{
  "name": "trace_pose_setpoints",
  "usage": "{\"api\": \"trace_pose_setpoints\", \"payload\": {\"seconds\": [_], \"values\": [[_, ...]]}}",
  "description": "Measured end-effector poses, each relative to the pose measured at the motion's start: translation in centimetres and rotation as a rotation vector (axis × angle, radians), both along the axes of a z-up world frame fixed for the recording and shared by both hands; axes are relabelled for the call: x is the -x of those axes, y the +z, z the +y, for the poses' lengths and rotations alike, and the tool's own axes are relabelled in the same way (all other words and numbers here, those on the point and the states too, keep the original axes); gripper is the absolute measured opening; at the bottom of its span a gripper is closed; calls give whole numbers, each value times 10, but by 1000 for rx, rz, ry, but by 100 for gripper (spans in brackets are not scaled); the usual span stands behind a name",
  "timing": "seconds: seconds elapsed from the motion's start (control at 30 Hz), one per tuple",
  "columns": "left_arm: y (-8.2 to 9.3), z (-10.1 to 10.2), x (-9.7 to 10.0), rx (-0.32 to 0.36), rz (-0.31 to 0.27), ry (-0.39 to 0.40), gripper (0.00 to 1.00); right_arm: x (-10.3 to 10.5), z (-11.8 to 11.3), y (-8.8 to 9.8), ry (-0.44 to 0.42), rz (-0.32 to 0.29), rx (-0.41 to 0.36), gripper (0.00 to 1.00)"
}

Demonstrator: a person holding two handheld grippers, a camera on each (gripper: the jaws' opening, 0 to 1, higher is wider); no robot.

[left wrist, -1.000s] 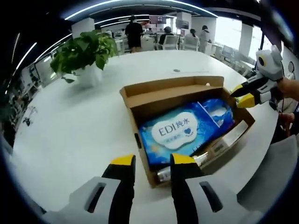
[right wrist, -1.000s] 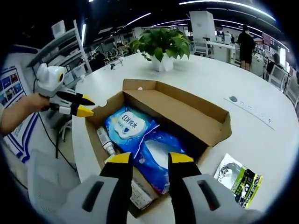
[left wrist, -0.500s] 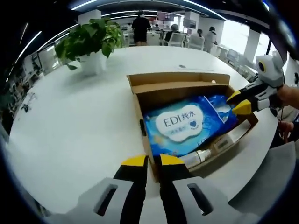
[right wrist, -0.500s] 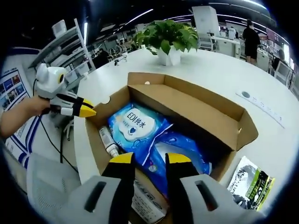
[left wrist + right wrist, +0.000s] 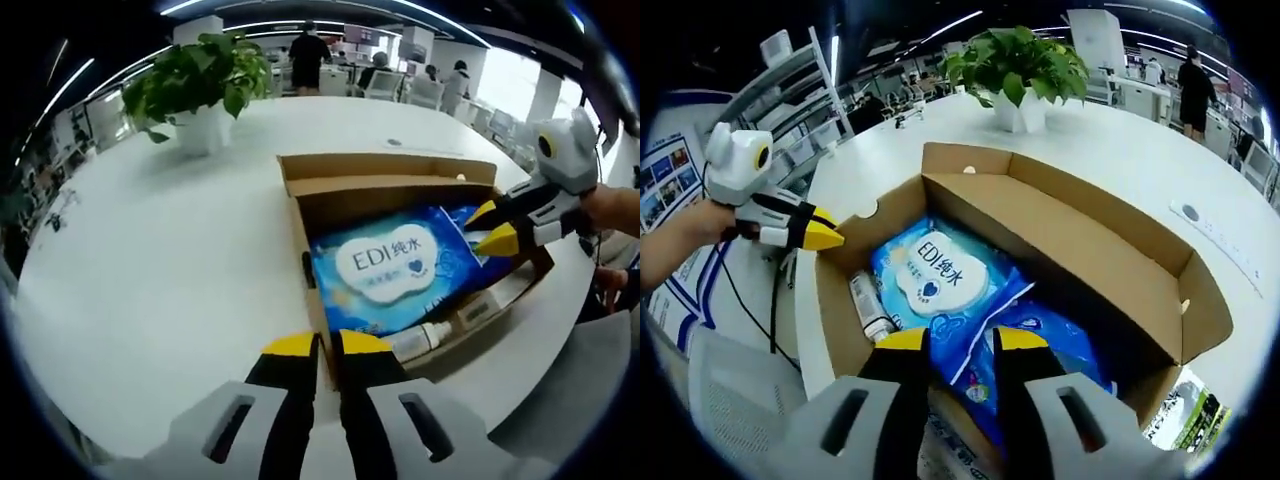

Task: Operate the shoe box by opening the lid, removing the specified soft item, and placing it in the target area until the item is outside and the box remains undamaged.

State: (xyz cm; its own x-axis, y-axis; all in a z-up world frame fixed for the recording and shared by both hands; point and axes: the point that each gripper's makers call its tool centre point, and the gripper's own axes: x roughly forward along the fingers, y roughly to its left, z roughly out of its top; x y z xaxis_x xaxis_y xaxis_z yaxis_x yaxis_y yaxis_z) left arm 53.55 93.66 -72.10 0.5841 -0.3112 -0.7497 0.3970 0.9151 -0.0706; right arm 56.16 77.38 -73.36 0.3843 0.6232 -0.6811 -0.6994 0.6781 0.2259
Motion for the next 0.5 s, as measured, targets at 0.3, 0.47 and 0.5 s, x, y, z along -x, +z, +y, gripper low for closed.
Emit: {"api": "trace_pose_setpoints", "payload": {"seconds": [0.3,0.47,0.5], "values": [[-2,1,-1,5,-8,12,4,-5,10,-9,21,24,26,19],[-2,2,-2,9,-7,13,4,-9,11,-13,8,38,35,16],[-3,2,-3,10,-6,14,4,-9,12,-14,6,42,37,16]]}}
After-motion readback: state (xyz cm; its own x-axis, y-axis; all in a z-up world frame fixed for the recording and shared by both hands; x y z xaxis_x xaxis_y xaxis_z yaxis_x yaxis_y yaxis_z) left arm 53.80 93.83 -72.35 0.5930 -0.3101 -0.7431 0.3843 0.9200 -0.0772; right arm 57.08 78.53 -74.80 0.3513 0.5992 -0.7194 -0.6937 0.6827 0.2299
